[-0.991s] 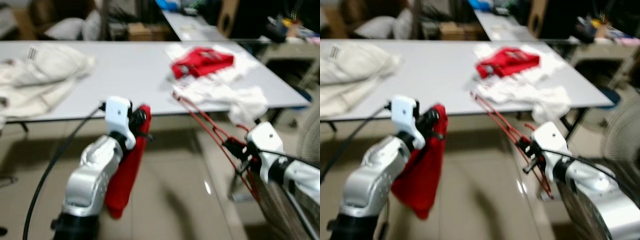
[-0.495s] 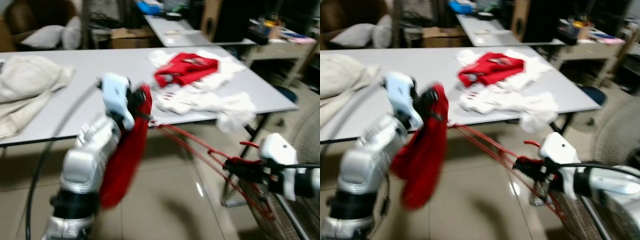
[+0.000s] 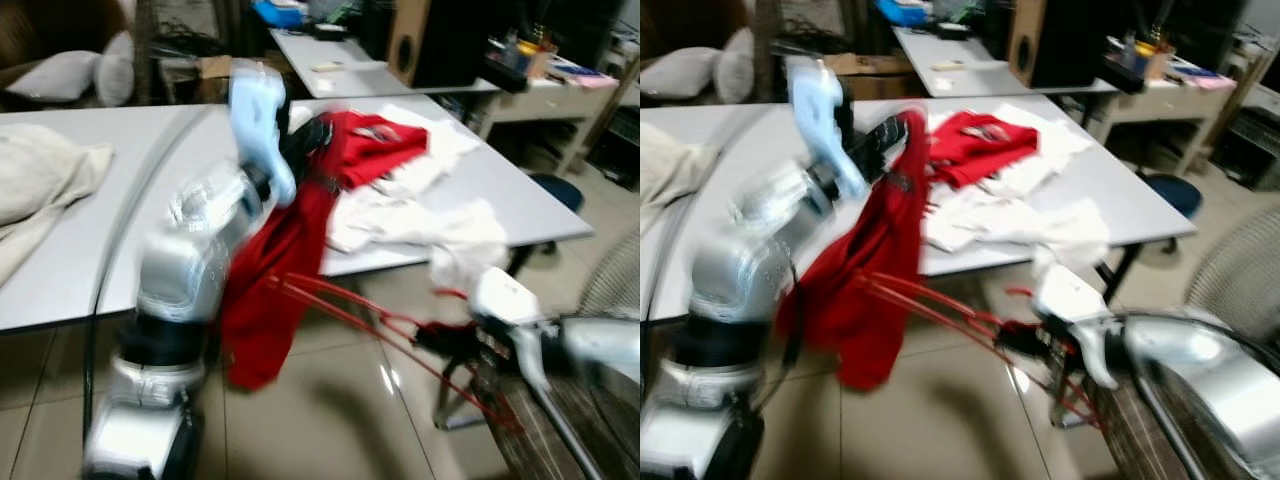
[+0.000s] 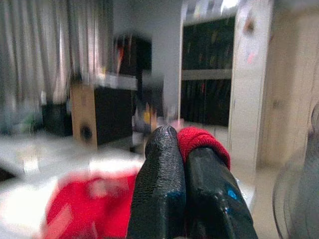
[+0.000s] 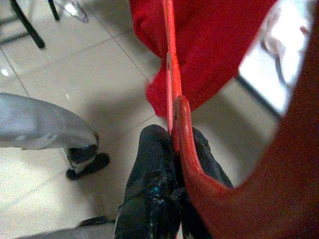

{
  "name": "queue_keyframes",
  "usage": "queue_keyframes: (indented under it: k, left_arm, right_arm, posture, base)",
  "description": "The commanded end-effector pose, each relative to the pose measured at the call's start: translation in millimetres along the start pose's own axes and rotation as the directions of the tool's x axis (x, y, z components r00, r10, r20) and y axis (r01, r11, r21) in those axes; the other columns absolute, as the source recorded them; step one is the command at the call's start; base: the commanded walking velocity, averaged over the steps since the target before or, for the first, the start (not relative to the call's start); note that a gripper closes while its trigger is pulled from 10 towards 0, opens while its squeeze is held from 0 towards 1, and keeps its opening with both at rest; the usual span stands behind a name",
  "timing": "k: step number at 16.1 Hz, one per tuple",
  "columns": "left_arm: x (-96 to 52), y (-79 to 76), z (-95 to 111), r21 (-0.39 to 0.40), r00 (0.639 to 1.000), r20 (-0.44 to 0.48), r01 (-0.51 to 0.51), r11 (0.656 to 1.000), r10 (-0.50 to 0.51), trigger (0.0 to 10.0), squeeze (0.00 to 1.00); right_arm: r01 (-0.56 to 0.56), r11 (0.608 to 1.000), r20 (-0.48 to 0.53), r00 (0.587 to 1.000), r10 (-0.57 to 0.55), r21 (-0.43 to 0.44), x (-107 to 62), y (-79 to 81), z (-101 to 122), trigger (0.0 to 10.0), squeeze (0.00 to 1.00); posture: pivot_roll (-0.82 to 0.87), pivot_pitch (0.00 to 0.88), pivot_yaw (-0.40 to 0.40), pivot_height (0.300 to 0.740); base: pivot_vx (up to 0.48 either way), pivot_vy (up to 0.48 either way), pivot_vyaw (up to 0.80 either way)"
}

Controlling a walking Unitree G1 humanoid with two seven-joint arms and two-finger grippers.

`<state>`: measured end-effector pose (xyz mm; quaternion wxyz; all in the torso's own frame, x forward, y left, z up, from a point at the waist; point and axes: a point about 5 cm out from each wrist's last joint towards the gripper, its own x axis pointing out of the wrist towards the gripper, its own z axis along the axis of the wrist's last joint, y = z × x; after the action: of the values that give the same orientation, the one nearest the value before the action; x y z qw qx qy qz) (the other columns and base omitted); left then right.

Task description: Hang hanger

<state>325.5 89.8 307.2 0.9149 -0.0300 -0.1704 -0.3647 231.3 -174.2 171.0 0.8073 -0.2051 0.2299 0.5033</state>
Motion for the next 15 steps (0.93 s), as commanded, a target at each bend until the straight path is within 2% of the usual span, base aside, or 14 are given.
queue_keyframes:
  k: [1,2,3,4,5,6,7,8,9,10,11,13,14,15]
  left_arm:
    - [-2.4,2.0,23.7,0.018,0.997,0.069,0.03,0.999,-0.031,10.0,0.0]
    - [-2.4,2.0,23.7,0.018,0.997,0.069,0.03,0.999,-0.031,10.0,0.0]
    - [-1.6,-0.7,51.0,0.019,0.984,0.149,0.094,0.995,-0.096,10.0,0.0]
    - [-1.7,-1.3,56.3,0.018,0.98,0.166,0.106,0.994,-0.107,10.0,0.0]
    - [-3.8,0.4,68.1,0.012,0.972,0.202,0.123,0.992,-0.123,10.0,0.0]
    - [-6.5,2.1,77.1,-0.007,0.964,0.231,0.136,0.991,-0.13,10.0,0.0]
    - [-9.6,3.5,82.8,-0.023,0.958,0.257,0.137,0.99,-0.127,10.0,0.0]
    - [-12.4,5.0,87.2,-0.035,0.953,0.28,0.132,0.991,-0.117,10.0,0.0]
    - [-14.8,6.6,90.4,-0.04,0.95,0.293,0.128,0.991,-0.111,10.0,0.0]
    - [-17.8,8.4,94.2,-0.052,0.946,0.309,0.122,0.991,-0.101,10.0,0.0]
    - [-19.4,9.0,95.8,-0.062,0.944,0.317,0.12,0.991,-0.094,10.0,0.0]
    - [-22.0,9.5,95.5,-0.083,0.944,0.32,0.112,0.99,-0.08,10.0,0.0]
    - [-25.5,9.4,87.5,-0.105,0.954,0.293,0.1,0.989,-0.066,10.0,0.0]
    - [-28.0,7.3,74.0,-0.116,0.967,0.248,0.091,0.989,-0.06,10.0,0.0]
  right_arm:
    - [0.032,0.999,-0.018,0.999,-0.032,-0.03,7.4,-7.5,1.0,10.0,0.0]
    - [0.032,0.999,-0.018,0.999,-0.032,-0.03,7.4,-7.5,1.0,10.0,0.0]
    - [0.123,0.986,-0.039,0.991,-0.129,-0.115,8.5,-39.9,15.8,10.0,0.0]
    - [0.149,0.979,-0.047,0.986,-0.157,-0.136,7.1,-48.4,19.3,10.0,0.0]
    - [0.383,0.904,-0.001,0.921,-0.39,-0.189,-7.8,-92.8,41.9,10.0,0.0]
    - [0.61,0.75,0.072,0.786,-0.614,-0.256,-30.7,-131.5,67.5,10.0,0.0]
    - [0.773,0.556,0.174,0.619,-0.766,-0.306,-59.5,-155.9,93.2,10.0,0.0]
    - [0.871,0.401,0.286,0.476,-0.832,-0.282,-86.4,-167.6,116.7,10.0,0.0]
    - [0.917,0.322,0.361,0.39,-0.847,-0.236,-103.4,-171.0,132.4,10.0,0.0]
    - [0.958,0.221,0.452,0.282,-0.846,-0.184,-124.2,-171.5,150.7,10.0,0.0]
    - [0.974,0.157,0.513,0.221,-0.829,-0.166,-136.1,-169.7,161.2,10.0,0.0]
    - [0.984,0.11,0.605,0.171,-0.778,-0.136,-141.9,-167.7,168.9,10.0,0.0]
    - [0.982,0.102,0.625,0.18,-0.76,-0.159,-134.8,-169.1,163.6,10.0,0.0]
    - [0.97,0.126,0.603,0.228,-0.764,-0.207,-123.7,-169.7,152.5,10.0,0.0]
  posture:
    - [0.04,0.0,-0.052,0.74]
    - [0.04,0.0,-0.052,0.74]
    - [0.04,0.0,-0.057,0.74]
    - [0.05,0.0,-0.058,0.74]
    - [0.05,0.0,-0.066,0.74]
    - [0.05,0.0,-0.074,0.74]
    - [0.05,0.0,-0.08,0.74]
    - [0.06,0.0,-0.087,0.74]
    - [0.06,0.0,-0.088,0.74]
    - [0.06,0.0,-0.091,0.74]
    - [0.06,0.0,-0.093,0.74]
    - [0.05,0.0,-0.086,0.74]
    - [0.05,0.0,-0.081,0.74]
    - [0.04,0.0,-0.077,0.74]
  base:
    - [0.405,0.0,0.0]
    - [0.405,0.0,0.0]
    - [0.405,0.0,0.0]
    - [0.405,0.0,0.0]
    - [0.401,0.0,0.0]
    - [0.401,0.0,0.0]
    - [0.401,0.0,0.0]
    - [0.401,0.0,0.0]
    - [0.405,0.0,0.0]
    - [0.412,0.0,0.0]
    - [0.409,0.0,0.0]
    - [0.411,0.0,0.0]
    - [0.412,0.0,0.0]
    - [0.409,0.0,0.0]
